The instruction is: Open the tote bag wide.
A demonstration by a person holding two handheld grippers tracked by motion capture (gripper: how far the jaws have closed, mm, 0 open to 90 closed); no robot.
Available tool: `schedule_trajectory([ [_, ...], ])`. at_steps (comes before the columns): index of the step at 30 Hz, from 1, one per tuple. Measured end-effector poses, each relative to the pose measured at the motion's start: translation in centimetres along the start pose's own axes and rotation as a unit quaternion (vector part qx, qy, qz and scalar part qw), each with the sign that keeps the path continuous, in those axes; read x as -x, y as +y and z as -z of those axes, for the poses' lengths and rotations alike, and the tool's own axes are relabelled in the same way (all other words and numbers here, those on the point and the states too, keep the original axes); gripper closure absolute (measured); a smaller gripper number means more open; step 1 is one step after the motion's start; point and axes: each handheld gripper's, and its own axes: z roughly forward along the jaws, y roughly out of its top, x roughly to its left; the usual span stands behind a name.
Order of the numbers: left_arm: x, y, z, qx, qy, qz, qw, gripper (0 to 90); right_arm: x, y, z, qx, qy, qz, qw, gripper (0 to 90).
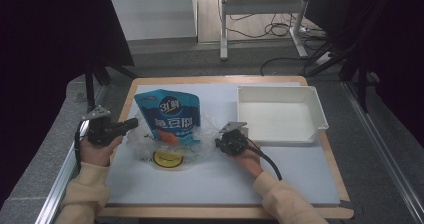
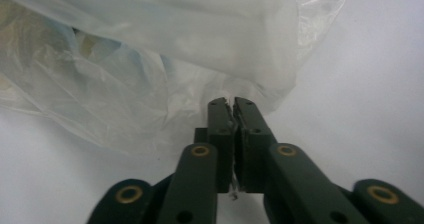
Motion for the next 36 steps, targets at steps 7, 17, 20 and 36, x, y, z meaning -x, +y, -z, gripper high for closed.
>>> schedule_trajectory([
  [7,-0.2,-0.3,-0.2,0.001,-0.008,0.007,0.9999,87.2,-0.3,0.8,2.9,0.036,0.034,0.003,0.9988,56.0],
  [17,-0.2,-0.5,-0.4,0.0,-0.012,0.008,0.9999,87.6,-0.9,1.3,8.0,0.093,0.006,-0.007,0.9956,29.7],
  [20,-0.1,-0.5,-0.4,-0.002,-0.011,0.009,0.9999,87.6,-1.0,2.0,9.5,0.111,0.003,-0.006,0.9938,27.4],
  [36,0.2,-0.4,-0.5,-0.003,-0.013,0.007,0.9999,87.7,-3.5,7.7,11.9,0.158,0.046,0.019,0.9863,18.6],
])
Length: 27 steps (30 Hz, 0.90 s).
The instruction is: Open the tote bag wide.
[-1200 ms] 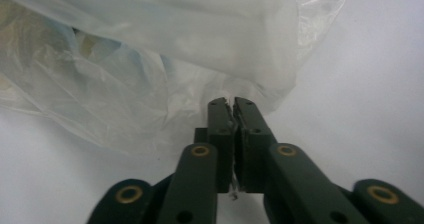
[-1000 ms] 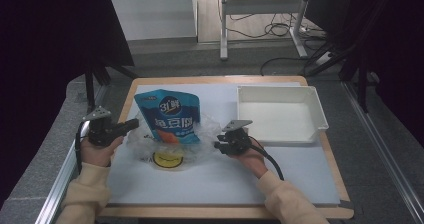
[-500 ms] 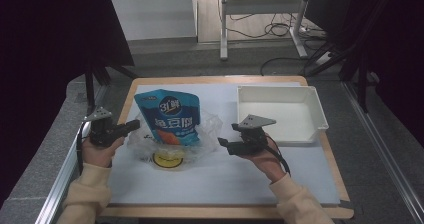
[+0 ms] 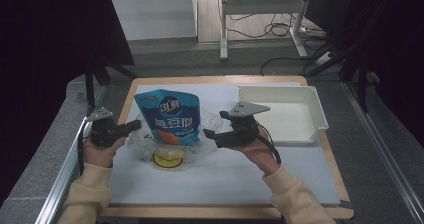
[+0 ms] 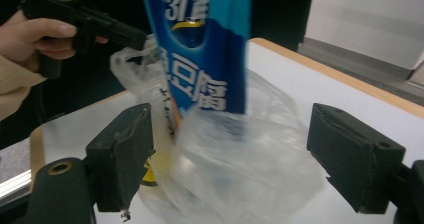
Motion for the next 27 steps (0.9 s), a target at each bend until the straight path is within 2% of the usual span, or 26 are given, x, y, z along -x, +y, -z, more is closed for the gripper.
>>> schedule_trajectory([
  [3,0.0,0.0,0.1,0.001,0.0,0.0,1.0,87.7,-0.6,0.2,-0.3,-0.005,0.004,0.009,0.9999,19.0],
  [6,-0.1,0.0,0.1,0.002,0.0,0.0,1.0,87.7,-0.7,-0.1,-1.1,-0.033,-0.01,0.019,0.9992,28.2],
  [8,-0.1,0.0,0.2,0.003,0.001,0.001,1.0,87.7,-0.4,-0.5,-1.7,-0.053,-0.025,0.031,0.9978,44.3],
  [9,-0.1,0.0,0.3,0.004,0.001,0.001,1.0,87.7,-0.2,-0.8,-1.9,-0.062,-0.027,0.036,0.997,58.6],
  [11,-0.2,0.0,0.3,0.007,0.003,0.003,1.0,87.7,0.1,-1.0,-2.0,-0.064,-0.025,0.031,0.9972,73.7],
  [12,-0.2,0.1,0.3,0.007,0.003,0.004,1.0,87.7,0.4,-1.0,-2.0,-0.063,-0.026,0.027,0.9973,79.7],
  [14,-0.3,0.0,0.3,0.006,0.005,0.002,1.0,87.8,0.8,-1.0,-2.1,-0.061,-0.035,0.02,0.9973,85.9],
  [16,-0.3,-0.1,0.2,0.005,0.008,0.002,1.0,87.8,1.2,-1.1,-2.2,-0.06,-0.048,0.018,0.9969,87.4],
  [22,-0.9,-0.6,-0.1,0.0,0.017,0.005,0.9999,87.9,1.8,-2.2,-2.9,-0.06,-0.062,0.01,0.9962,88.0],
  [25,-1.2,-1.1,-0.6,-0.012,0.036,-0.004,0.9993,88.1,2.2,-3.3,-3.5,-0.067,-0.072,0.003,0.9952,87.9],
  [27,-1.4,-1.5,-1.0,-0.019,0.038,-0.001,0.9991,88.2,2.3,-4.0,-4.2,-0.069,-0.079,0.001,0.9945,87.9],
])
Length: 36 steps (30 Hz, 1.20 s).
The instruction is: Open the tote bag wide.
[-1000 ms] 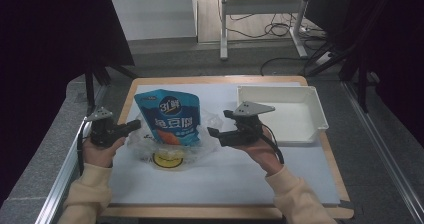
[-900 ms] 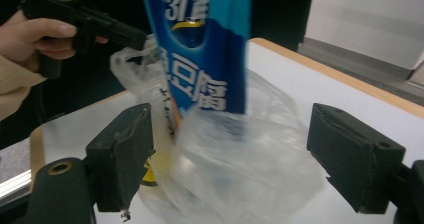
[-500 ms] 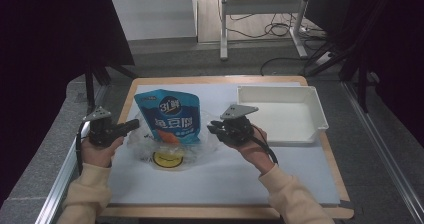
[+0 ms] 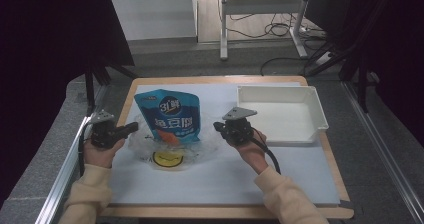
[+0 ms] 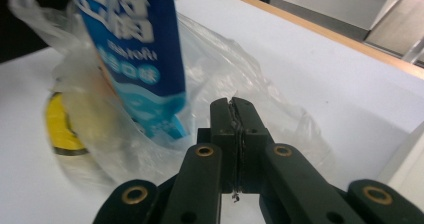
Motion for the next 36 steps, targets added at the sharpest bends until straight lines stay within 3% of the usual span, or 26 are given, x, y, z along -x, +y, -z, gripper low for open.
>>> schedule_trajectory([
  [6,-0.3,-0.5,-0.6,-0.008,0.006,-0.003,0.9999,88.3,0.0,-1.5,-1.7,-0.015,-0.011,-0.002,0.9998,87.9],
  [11,-0.3,-0.5,-0.6,-0.007,0.01,-0.005,0.9999,88.3,0.3,-1.9,-1.9,-0.013,-0.017,-0.008,0.9997,87.9],
  [15,-0.8,-0.8,-0.6,-0.003,0.001,0.006,1.0,88.3,0.6,-2.3,-2.0,-0.015,-0.024,-0.01,0.9996,87.9],
  [19,-1.3,-1.2,-1.0,-0.009,0.005,0.011,0.9999,88.3,0.5,-2.7,-2.6,-0.019,-0.025,-0.011,0.9995,87.9],
  [36,-3.1,-3.4,-4.8,-0.055,0.025,0.026,0.9978,88.4,1.2,-5.0,-5.5,-0.063,-0.044,-0.032,0.9966,87.9],
])
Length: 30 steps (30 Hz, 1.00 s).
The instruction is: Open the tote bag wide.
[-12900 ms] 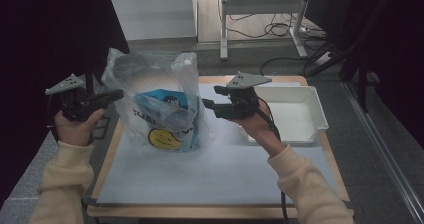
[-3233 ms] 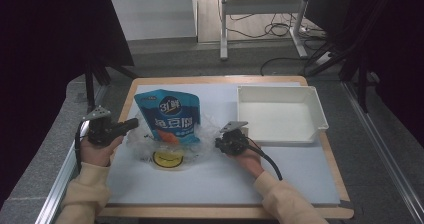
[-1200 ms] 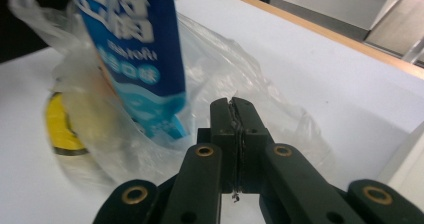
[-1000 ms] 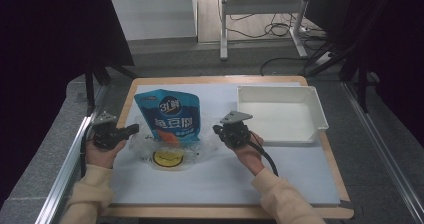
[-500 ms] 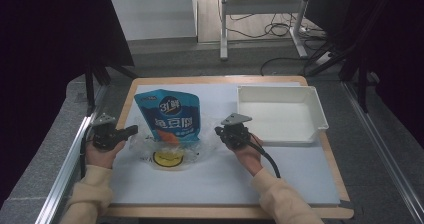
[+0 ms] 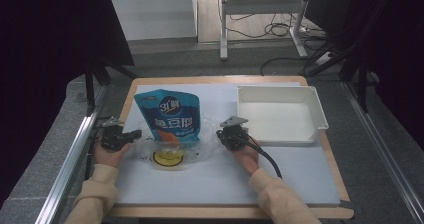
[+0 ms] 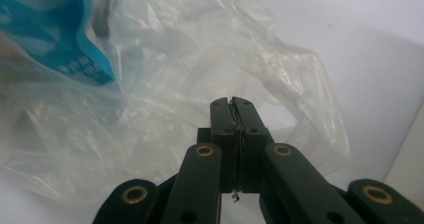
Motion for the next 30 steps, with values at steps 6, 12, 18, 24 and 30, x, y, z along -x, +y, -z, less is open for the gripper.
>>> schedule_trajectory([
  [6,-0.4,-0.6,-0.6,-0.012,0.007,0.002,0.9999,88.4,0.2,-0.7,-0.4,-0.017,0.005,-0.009,0.9998,87.9],
  [12,-0.7,-1.5,-1.5,-0.033,0.012,-0.002,0.9994,88.5,0.3,-1.6,-0.2,-0.019,0.015,-0.022,0.9995,87.9],
  [18,-0.9,-1.9,-1.5,-0.035,0.01,0.004,0.9993,88.5,0.4,-2.0,0.3,-0.019,0.023,-0.023,0.9993,87.9],
  [24,-0.8,-2.2,-1.3,-0.034,0.007,0.004,0.9994,88.4,0.6,-2.2,0.6,-0.019,0.026,-0.024,0.9992,87.9],
  [30,-0.7,-2.4,-1.2,-0.033,0.009,0.0,0.9994,88.3,0.8,-2.3,0.7,-0.02,0.03,-0.027,0.999,87.9],
])
